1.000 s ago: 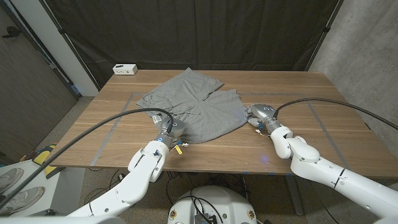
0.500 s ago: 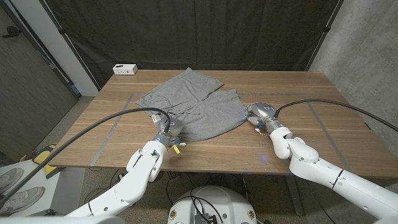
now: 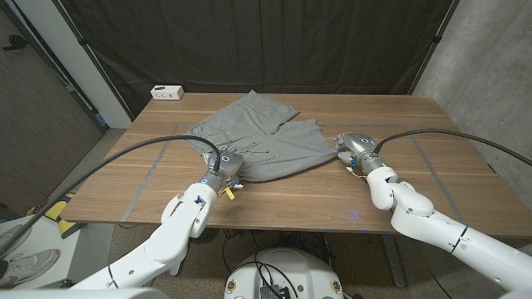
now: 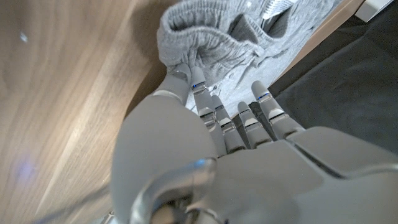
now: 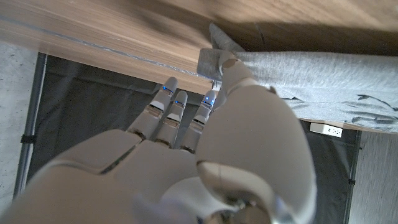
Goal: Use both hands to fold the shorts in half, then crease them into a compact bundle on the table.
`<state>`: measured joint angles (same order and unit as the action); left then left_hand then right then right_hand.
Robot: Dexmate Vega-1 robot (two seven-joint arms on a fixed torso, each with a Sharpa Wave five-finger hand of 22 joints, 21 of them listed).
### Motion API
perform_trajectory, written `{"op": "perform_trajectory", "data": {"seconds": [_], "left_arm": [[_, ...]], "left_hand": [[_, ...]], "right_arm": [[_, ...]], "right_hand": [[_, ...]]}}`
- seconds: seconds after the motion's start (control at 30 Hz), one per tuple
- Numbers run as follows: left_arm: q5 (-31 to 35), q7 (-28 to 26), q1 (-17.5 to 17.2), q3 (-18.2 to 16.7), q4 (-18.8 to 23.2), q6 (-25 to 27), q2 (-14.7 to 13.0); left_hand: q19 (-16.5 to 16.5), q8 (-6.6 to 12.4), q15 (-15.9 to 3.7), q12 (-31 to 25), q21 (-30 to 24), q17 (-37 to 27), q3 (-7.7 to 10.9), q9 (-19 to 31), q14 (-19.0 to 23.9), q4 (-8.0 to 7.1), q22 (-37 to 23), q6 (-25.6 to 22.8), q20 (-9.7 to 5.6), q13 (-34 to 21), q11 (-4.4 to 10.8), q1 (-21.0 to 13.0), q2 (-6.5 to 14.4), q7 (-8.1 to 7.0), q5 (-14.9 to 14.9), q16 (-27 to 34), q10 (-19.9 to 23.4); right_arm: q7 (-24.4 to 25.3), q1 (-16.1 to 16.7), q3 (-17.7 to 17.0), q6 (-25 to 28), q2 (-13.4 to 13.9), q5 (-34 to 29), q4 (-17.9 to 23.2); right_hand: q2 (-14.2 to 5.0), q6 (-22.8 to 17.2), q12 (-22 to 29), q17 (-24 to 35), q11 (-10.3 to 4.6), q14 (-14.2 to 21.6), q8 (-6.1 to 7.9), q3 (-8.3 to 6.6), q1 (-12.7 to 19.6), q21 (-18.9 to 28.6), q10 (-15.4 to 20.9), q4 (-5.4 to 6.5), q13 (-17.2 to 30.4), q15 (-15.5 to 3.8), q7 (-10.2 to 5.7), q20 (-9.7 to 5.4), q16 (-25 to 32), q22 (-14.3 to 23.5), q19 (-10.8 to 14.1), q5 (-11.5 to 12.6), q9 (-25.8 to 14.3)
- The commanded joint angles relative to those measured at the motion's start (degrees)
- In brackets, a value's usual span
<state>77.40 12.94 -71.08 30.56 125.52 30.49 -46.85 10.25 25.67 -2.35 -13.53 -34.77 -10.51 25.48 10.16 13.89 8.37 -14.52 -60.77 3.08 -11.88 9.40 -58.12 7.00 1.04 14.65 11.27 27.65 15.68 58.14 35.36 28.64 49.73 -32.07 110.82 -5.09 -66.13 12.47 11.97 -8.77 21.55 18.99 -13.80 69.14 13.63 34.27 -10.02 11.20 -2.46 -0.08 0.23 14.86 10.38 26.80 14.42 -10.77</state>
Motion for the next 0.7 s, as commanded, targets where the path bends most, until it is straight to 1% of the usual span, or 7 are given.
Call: {"op": "perform_trajectory", "data": {"seconds": [0.03, 0.2, 0.27, 0.3, 0.4, 0.47, 0.7], "left_arm": [[-11.34, -3.34, -0.12, -4.82, 4.69, -2.06, -3.12], [-15.48, -3.2, -0.24, -7.05, 6.6, -2.44, -4.77], [-16.09, -3.7, -0.25, -7.5, 7.01, -2.53, -5.38], [-16.13, -3.8, -0.19, -7.6, 7.2, -2.38, -5.58], [-16.01, -3.74, 0.18, -7.83, 7.66, -2.14, -6.34], [-16.01, -3.77, 0.47, -8.01, 7.86, -2.08, -6.76], [-15.39, -3.8, 1.36, -8.39, 8.53, -1.8, -7.73]], "left_hand": [[0.44, 10.49, -3.46, 0.55, -0.58, -0.11, 0.77, 14.24, 0.4, 0.0, -0.35, -0.24, -0.34, -0.21, -0.14, 0.11, -0.79, -0.86, 0.48, -0.06, 0.35], [0.32, 11.14, -3.27, 0.71, -0.88, -0.14, 0.94, 15.05, 0.14, 0.02, -0.43, 0.04, -0.46, -0.25, -0.26, 0.12, -0.95, -1.02, 0.58, -0.18, 0.24], [0.29, 11.49, -3.27, 0.73, -1.05, -0.15, 1.03, 15.48, 0.12, 0.0, -0.47, 0.13, -0.62, -0.27, -0.19, 0.16, -1.01, -1.12, 0.64, -0.2, 0.33], [0.36, 11.67, -3.26, 0.76, -1.15, -0.16, 1.07, 15.66, 0.12, 0.0, -0.49, 0.12, -0.66, -0.28, -0.18, 0.17, -1.05, -1.16, 0.67, -0.2, 0.32], [0.54, 12.04, -3.35, 0.8, -1.4, -0.17, 1.13, 16.08, 0.13, 0.0, -0.52, 0.19, -0.86, -0.3, -0.1, 0.23, -1.18, -1.14, 0.73, -0.2, 0.35], [0.6, 12.22, -3.34, 0.81, -1.49, -0.17, 1.15, 16.25, 0.13, -0.01, -0.53, 0.13, -0.94, -0.3, -0.11, 0.27, -1.26, -1.12, 0.74, -0.2, 0.38], [0.88, 12.98, -3.42, 0.87, -2.0, -0.19, 1.28, 17.17, 0.11, -0.02, -0.56, 0.39, -1.25, -0.34, 0.1, 0.43, -1.61, -1.5, 0.8, -0.22, 0.55]], "right_arm": [[-5.23, 1.67, -2.67, 5.58, 3.58, 2.73, 6.92], [-11.58, 1.26, -3.34, 10.68, 6.11, 4.51, 11.57], [-11.29, 1.53, -3.26, 11.49, 6.65, 4.16, 12.49], [-13.3, 1.0, -3.11, 12.98, 7.27, 4.36, 13.63], [-16.0, 0.17, -2.68, 15.89, 8.42, 4.5, 15.7], [-17.6, 0.08, -3.46, 17.1, 9.08, 6.29, 17.03], [-23.47, -2.91, -0.99, 24.45, 12.16, 5.63, 22.24]], "right_hand": [[0.49, -1.93, -0.85, 0.05, 0.45, -1.47, 0.05, -0.98, 0.52, -0.36, -1.1, 0.23, 0.11, -7.95, 1.45, 0.35, -0.72, 0.13, -0.32, -0.76, -0.1], [0.71, -1.54, -1.05, 0.12, 0.24, -2.09, -0.29, -1.34, 0.4, -0.52, -1.43, 0.38, 0.13, -7.52, 0.68, 0.48, -1.11, 0.14, -0.59, -1.17, -0.07], [0.75, -1.58, -1.21, 0.16, 0.19, -2.44, -0.37, -1.52, 0.33, -0.6, -1.8, 0.45, 0.15, -7.32, 0.53, 0.57, -1.3, 0.15, -0.75, -1.32, -0.05], [0.79, -1.54, -1.21, 0.17, 0.15, -2.64, -0.42, -1.57, 0.3, -0.63, -1.81, 0.47, 0.15, -7.13, 0.38, 0.59, -1.39, 0.15, -0.8, -1.37, -0.05], [0.87, -1.48, -1.27, 0.21, 0.21, -3.17, -0.53, -1.75, 0.2, -0.75, -1.96, 0.55, 0.16, -6.83, 0.34, 0.62, -1.64, 0.17, -1.07, -1.51, -0.04], [0.91, -1.38, -1.4, 0.24, 0.3, -3.24, -0.64, -1.88, 0.13, -0.78, -2.28, 0.6, 0.17, -6.83, -0.13, 0.64, -1.69, 0.18, -1.11, -1.6, -0.04], [0.96, -1.33, -1.63, 0.34, 0.34, -3.92, -0.83, -2.23, -0.03, -0.93, -3.08, 0.71, 0.2, -6.34, -0.3, 0.59, -1.98, 0.21, -1.5, -1.8, -0.05]]}}
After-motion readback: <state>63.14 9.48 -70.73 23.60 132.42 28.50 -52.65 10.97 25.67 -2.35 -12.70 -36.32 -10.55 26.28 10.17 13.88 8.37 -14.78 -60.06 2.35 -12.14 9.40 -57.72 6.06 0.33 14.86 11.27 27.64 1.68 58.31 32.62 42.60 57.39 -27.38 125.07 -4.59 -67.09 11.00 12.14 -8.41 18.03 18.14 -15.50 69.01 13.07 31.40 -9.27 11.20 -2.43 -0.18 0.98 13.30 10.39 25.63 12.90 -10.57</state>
